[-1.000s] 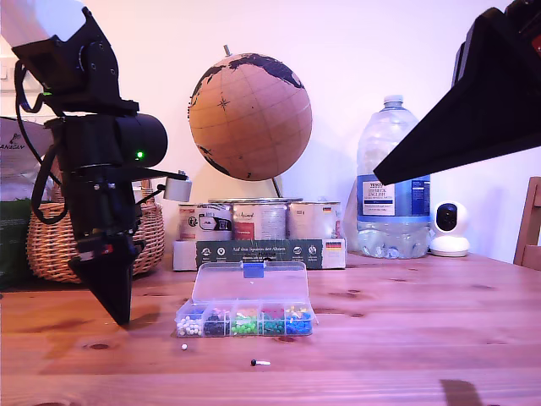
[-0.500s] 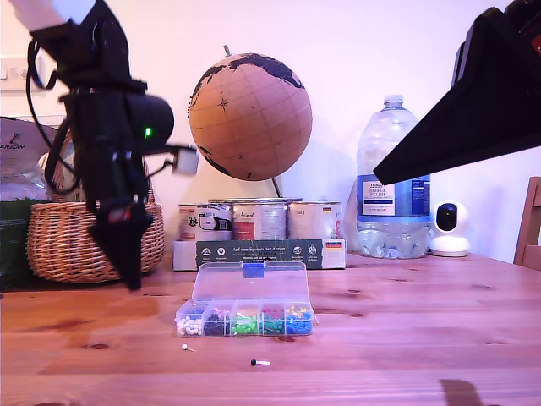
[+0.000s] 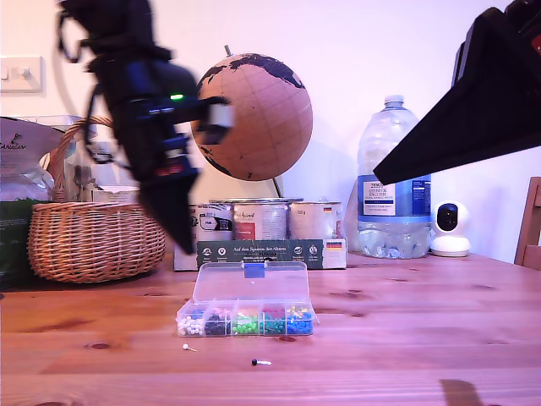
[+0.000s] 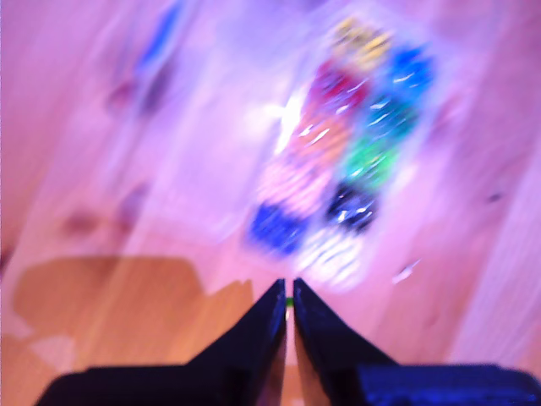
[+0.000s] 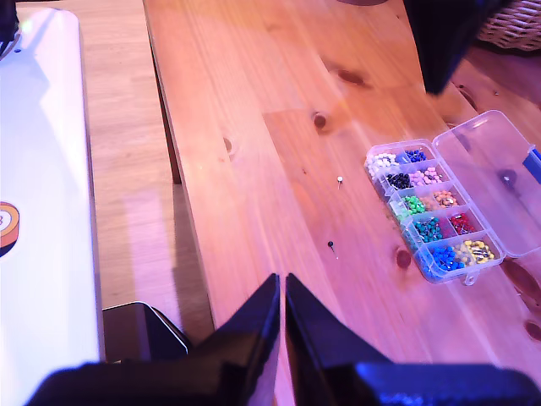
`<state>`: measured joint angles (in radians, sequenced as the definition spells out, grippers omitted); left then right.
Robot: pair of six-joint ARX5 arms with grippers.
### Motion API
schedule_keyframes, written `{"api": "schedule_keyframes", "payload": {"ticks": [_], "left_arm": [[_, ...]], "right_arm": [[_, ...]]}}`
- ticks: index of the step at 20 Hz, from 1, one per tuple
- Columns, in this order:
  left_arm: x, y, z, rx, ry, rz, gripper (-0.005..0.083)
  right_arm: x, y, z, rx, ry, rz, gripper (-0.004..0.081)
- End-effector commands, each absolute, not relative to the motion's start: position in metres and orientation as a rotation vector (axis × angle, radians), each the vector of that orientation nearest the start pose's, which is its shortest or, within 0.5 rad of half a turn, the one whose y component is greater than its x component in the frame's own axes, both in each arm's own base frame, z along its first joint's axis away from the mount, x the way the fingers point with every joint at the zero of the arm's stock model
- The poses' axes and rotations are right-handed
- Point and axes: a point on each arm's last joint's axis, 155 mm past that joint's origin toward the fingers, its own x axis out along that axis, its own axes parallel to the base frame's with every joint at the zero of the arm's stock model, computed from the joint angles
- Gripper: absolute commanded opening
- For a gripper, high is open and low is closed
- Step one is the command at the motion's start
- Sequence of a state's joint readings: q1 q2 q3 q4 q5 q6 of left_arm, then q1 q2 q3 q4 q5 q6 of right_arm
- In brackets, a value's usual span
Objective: Sort the loose pins on the table into their correct compartments
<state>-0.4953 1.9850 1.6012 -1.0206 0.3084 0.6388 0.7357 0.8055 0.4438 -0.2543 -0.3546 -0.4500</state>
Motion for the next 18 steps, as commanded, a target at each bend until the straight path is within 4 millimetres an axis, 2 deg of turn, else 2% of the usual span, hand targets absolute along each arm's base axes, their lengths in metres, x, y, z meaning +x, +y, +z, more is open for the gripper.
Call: {"api": "schedule_keyframes", "payload": {"ticks": [1,4,6,12,18], "left_arm": [[0.33,-0.262,0.063,0.646,1.179,-1.137,-0.0024],[0.325,-0.287,0.066,0.68,1.113,-1.175,-0.0024],[0.325,-0.297,0.066,0.679,1.089,-1.178,-0.0024],[0.327,-0.297,0.06,0.68,1.098,-1.17,-0.0025],[0.312,-0.295,0.027,0.689,1.211,-1.194,-0.0024]], "right_arm": [[0.168,0.241,0.13,-0.512,0.368,1.19,-0.0013],[0.168,0.241,0.13,-0.512,0.367,1.189,-0.0013],[0.168,0.241,0.13,-0.512,0.368,1.19,-0.0013],[0.168,0.241,0.13,-0.512,0.367,1.19,-0.0013],[0.168,0.241,0.131,-0.507,0.368,1.188,-0.0013]]}}
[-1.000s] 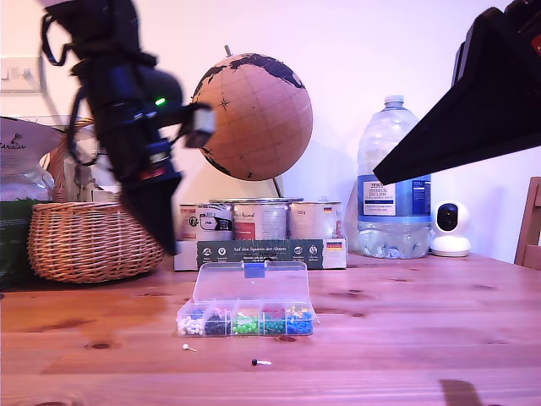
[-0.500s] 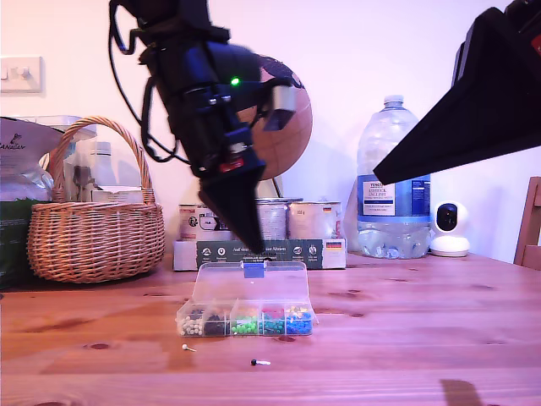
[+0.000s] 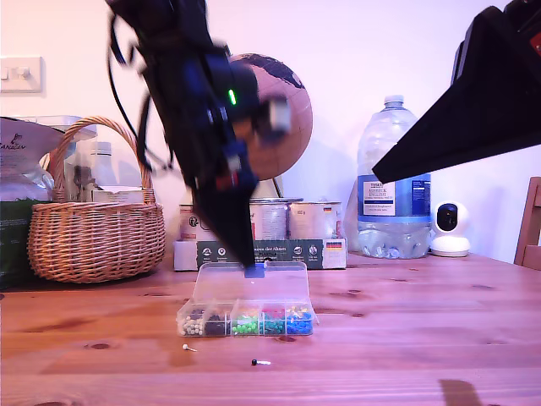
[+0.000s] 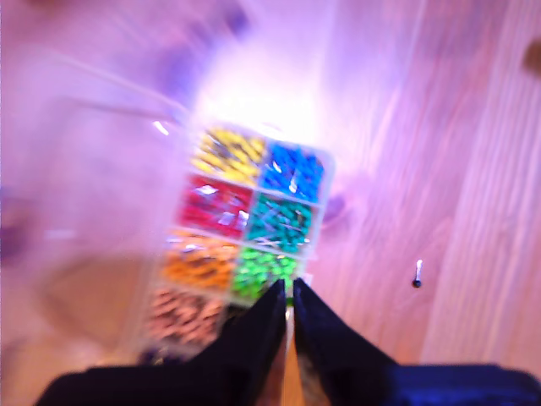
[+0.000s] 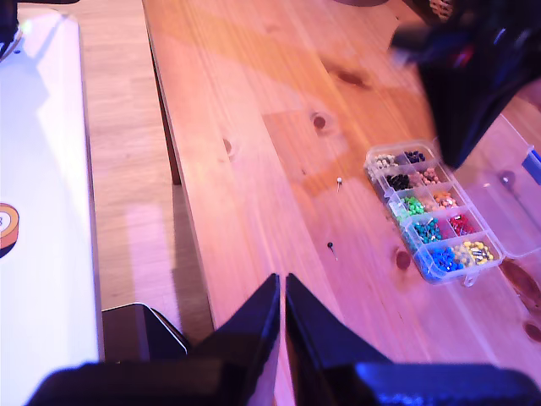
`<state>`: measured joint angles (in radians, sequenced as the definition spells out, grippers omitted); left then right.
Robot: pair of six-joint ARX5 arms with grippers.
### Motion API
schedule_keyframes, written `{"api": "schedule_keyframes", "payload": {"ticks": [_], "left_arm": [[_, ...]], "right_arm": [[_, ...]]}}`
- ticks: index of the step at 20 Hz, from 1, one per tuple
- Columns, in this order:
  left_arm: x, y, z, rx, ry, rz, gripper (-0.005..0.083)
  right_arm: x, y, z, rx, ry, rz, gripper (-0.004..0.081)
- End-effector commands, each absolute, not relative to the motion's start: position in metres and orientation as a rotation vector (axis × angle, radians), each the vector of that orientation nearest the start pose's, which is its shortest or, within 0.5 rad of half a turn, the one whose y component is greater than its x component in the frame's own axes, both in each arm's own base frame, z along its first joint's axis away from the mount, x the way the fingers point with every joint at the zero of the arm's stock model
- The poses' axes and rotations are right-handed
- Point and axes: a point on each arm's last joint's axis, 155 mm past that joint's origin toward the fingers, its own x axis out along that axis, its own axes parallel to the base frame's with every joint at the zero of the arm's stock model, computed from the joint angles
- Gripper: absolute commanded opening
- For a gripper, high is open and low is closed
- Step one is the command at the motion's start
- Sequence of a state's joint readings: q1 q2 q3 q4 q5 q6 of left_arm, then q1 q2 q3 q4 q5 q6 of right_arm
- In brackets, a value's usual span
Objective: Sort the loose pins on the table into their correct compartments
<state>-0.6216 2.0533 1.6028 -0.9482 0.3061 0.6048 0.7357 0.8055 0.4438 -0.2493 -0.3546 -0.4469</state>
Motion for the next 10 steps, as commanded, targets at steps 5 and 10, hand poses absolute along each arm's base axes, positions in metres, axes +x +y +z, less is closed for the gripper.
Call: {"api": "schedule_keyframes", "payload": {"ticks": [5,10], "left_arm": [[0.3128,-0.2989,0.0248,0.696,1.201,-1.196,-0.0024],[0.3201,-0.2975,0.0239,0.721,1.182,-1.17,-0.0024]], "right_arm": [[0.1681,0.2412,0.1309,-0.506,0.367,1.188,-0.0013],[0.1681,0.2412,0.1309,-0.506,0.368,1.188,-0.0013]]}}
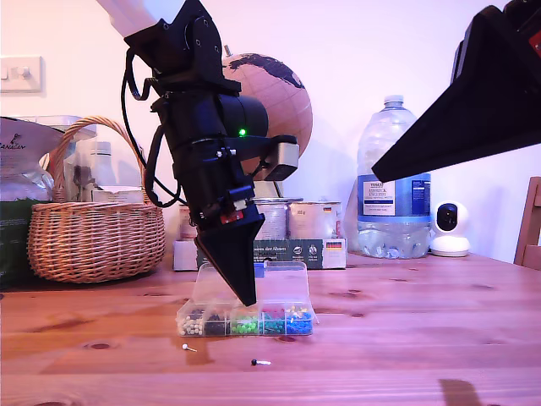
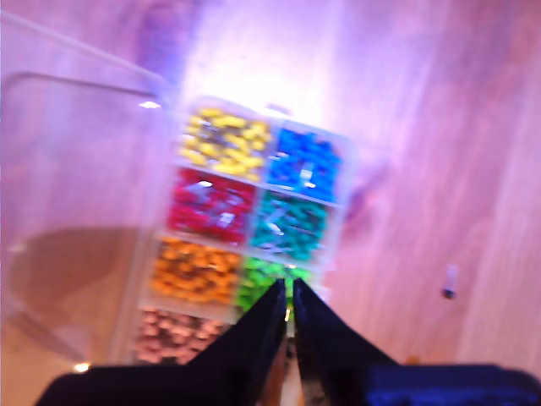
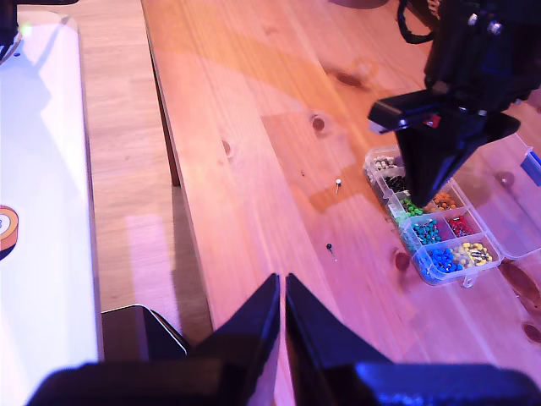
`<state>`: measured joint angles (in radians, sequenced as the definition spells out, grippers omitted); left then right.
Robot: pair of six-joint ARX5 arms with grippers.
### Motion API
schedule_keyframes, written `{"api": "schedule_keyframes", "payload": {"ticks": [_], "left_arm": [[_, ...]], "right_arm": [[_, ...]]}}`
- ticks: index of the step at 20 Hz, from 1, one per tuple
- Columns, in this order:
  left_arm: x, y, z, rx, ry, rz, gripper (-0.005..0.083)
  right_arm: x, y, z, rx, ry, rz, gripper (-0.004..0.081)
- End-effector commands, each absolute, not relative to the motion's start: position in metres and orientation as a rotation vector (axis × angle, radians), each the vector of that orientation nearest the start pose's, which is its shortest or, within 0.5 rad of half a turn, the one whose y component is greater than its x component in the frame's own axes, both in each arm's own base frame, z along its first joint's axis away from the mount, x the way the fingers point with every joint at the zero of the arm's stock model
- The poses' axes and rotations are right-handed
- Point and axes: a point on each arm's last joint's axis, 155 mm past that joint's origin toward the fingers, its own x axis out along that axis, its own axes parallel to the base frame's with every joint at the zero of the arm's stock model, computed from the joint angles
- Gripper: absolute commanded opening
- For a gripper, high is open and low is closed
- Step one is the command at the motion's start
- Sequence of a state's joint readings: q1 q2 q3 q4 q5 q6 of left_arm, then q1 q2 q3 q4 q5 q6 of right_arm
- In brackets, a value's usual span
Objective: Sort the loose pins on the table into their correct compartments
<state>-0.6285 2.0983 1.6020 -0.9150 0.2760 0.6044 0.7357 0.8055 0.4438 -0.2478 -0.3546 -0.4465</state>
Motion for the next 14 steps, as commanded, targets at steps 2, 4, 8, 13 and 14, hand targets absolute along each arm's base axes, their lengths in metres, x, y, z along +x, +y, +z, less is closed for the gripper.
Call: {"api": "schedule_keyframes", "payload": {"ticks": [2,4,8,13,14], "left_arm": [[0.3205,-0.2972,0.0238,0.723,1.181,-1.168,-0.0024],[0.3203,-0.2963,0.0235,0.726,1.184,-1.165,-0.0024],[0.321,-0.2966,0.0235,0.727,1.181,-1.164,-0.0024],[0.3218,-0.2972,0.0238,0.726,1.177,-1.164,0.0053],[0.3218,-0.2972,0.0238,0.726,1.177,-1.164,0.0065]], "right_arm": [[0.1682,0.2412,0.131,-0.506,0.367,1.188,-0.0013],[0.1682,0.2413,0.1311,-0.505,0.367,1.188,-0.0013],[0.1682,0.2413,0.1312,-0.503,0.368,1.187,-0.0013],[0.1683,0.2415,0.1316,-0.502,0.366,1.187,-0.0013],[0.1684,0.2416,0.1317,-0.502,0.366,1.187,-0.0013]]}}
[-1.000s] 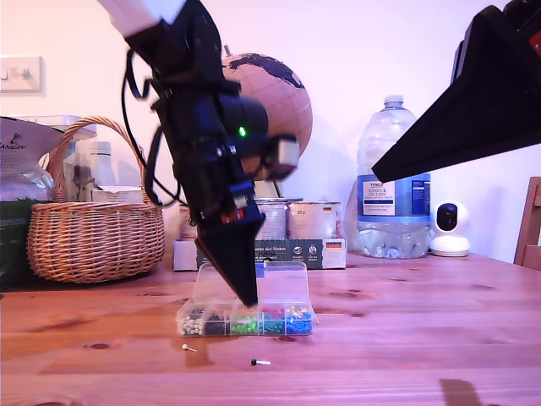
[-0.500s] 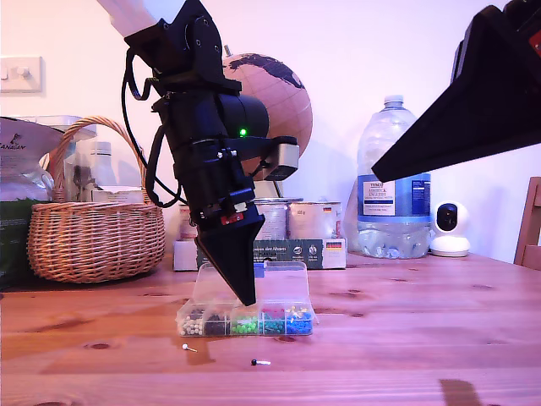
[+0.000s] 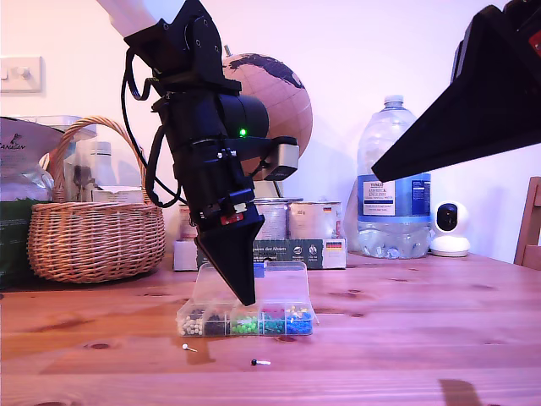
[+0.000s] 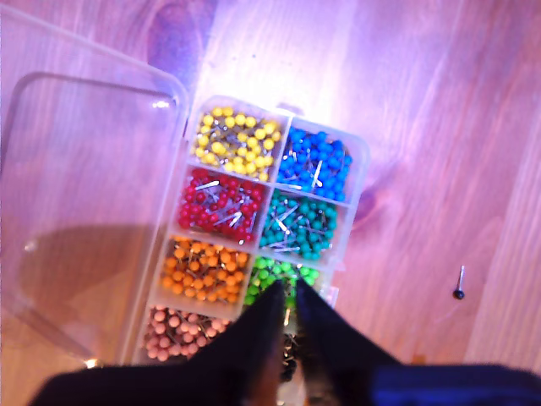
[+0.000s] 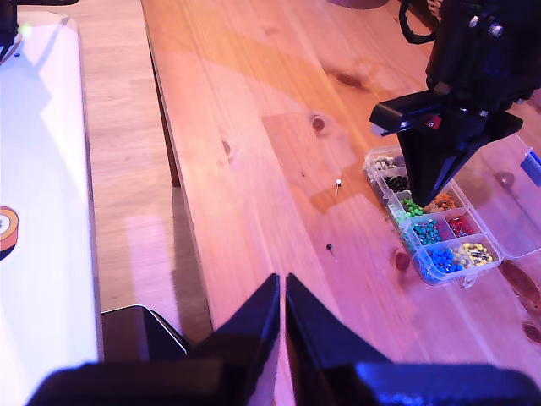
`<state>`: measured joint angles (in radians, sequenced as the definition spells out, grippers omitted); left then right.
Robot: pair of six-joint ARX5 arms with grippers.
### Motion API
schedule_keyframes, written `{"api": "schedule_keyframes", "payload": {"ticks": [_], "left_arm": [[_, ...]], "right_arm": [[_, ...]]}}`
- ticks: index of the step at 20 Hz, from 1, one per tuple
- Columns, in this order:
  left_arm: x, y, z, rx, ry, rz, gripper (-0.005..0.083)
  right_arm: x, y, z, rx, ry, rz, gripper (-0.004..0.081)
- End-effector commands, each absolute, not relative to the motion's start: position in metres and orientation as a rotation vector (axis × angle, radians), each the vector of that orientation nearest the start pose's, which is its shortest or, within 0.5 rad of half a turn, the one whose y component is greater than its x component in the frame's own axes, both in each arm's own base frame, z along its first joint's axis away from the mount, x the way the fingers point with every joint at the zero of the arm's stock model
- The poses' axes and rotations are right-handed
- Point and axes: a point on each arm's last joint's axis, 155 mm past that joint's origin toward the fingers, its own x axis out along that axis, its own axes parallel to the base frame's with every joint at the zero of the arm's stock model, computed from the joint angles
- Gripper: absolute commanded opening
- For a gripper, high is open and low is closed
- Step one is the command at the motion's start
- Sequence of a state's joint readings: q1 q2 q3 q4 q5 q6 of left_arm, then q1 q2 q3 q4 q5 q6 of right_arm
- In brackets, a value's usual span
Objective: Sort the loose pins on the table into their correct compartments
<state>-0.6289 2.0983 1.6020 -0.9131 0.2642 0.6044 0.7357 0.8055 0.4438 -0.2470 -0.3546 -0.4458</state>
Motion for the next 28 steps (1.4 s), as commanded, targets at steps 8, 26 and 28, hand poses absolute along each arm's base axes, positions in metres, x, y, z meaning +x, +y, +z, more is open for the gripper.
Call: {"api": "schedule_keyframes", "payload": {"ticks": [8,26,28], "left_arm": [[0.321,-0.297,0.028,0.726,1.174,-1.164,-0.002],[0.307,-0.279,0.135,0.735,0.982,-1.112,-0.0021],[0.301,-0.275,0.132,0.74,0.981,-1.114,-0.0021]], "right_arm": [[0.168,0.242,0.132,-0.501,0.366,1.19,-0.0013],[0.169,0.242,0.133,-0.501,0.358,1.185,-0.0013],[0.169,0.242,0.133,-0.502,0.358,1.185,-0.0013]]}}
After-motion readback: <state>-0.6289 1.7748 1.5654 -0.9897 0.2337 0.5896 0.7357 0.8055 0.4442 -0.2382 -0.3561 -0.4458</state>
